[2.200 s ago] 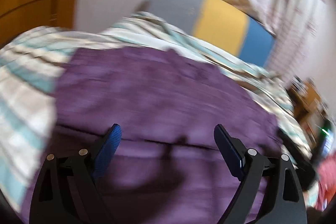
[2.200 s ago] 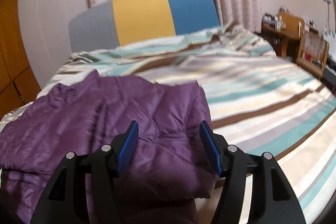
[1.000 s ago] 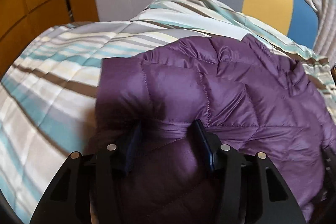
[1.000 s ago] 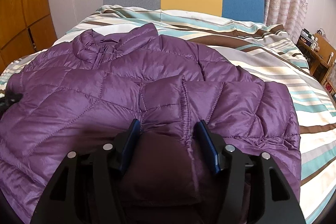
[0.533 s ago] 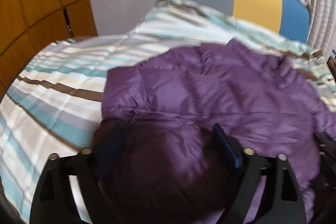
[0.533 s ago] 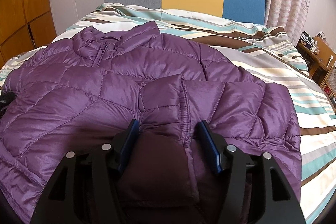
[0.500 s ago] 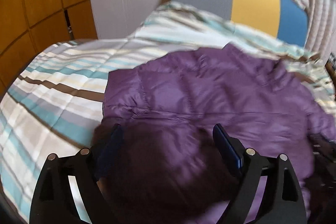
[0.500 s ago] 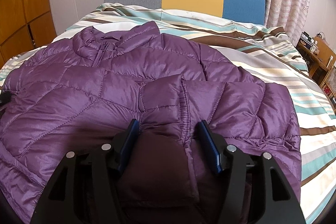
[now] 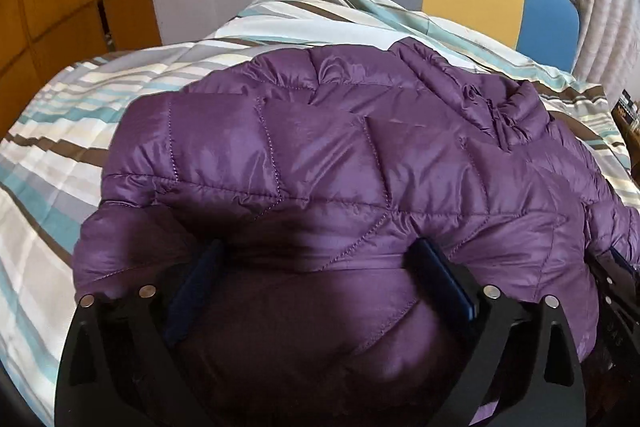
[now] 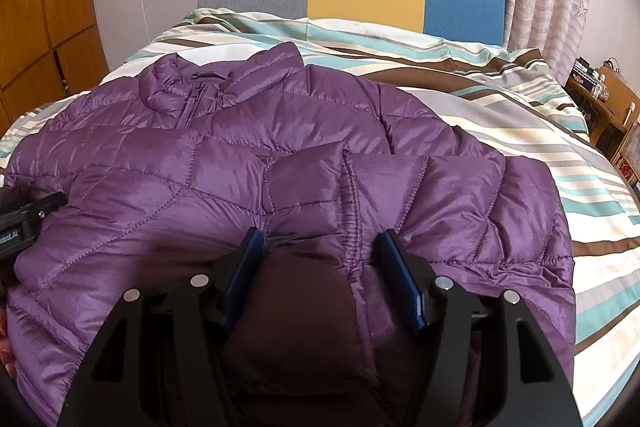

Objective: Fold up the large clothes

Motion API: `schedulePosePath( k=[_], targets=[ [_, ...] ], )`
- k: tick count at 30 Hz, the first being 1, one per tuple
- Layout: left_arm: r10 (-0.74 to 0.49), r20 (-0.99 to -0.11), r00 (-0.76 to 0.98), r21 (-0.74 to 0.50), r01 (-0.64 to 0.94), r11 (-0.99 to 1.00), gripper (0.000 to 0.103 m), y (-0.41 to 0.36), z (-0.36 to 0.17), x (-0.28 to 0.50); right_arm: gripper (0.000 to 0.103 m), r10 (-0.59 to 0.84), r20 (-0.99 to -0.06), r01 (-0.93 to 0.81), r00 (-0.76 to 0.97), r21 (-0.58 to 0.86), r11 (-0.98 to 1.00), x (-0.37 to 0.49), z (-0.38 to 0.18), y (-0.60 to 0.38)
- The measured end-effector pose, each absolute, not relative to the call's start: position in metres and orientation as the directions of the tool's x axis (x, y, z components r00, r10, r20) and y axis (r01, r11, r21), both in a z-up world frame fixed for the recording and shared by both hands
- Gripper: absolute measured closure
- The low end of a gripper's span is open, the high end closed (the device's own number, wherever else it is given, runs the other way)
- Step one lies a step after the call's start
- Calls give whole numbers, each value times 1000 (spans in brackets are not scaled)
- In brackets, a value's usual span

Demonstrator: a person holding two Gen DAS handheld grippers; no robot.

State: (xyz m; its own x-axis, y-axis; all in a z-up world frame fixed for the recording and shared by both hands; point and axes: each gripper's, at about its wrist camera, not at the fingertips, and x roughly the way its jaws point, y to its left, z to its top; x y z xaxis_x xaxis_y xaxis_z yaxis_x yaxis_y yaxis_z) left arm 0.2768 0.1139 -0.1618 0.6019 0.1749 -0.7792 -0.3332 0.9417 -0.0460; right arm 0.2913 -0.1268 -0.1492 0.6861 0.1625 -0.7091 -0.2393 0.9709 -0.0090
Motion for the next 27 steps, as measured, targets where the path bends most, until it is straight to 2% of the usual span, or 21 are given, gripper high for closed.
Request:
schedulePosePath(
  k=[15,20,22,27],
  targets=[
    [173,-775,608,-31,-310,950,3,110,-147,261,41,163,-709,-240,686,-9,971,292,-150,-127],
    [258,-765,591,21,-377,926,3,125,-144,253,41,170,-708,-241,686,0,971,292,-151,-127],
    [239,-774,587,-7,-384,923,3,129,-152,253,41,171,-707,-241,686,1,970,292,-150,-127],
    [289,-776,560,69,-380,922,3,120,-158,260,40,171,-707,-241,686,1,970,292,-150,-127]
  ],
)
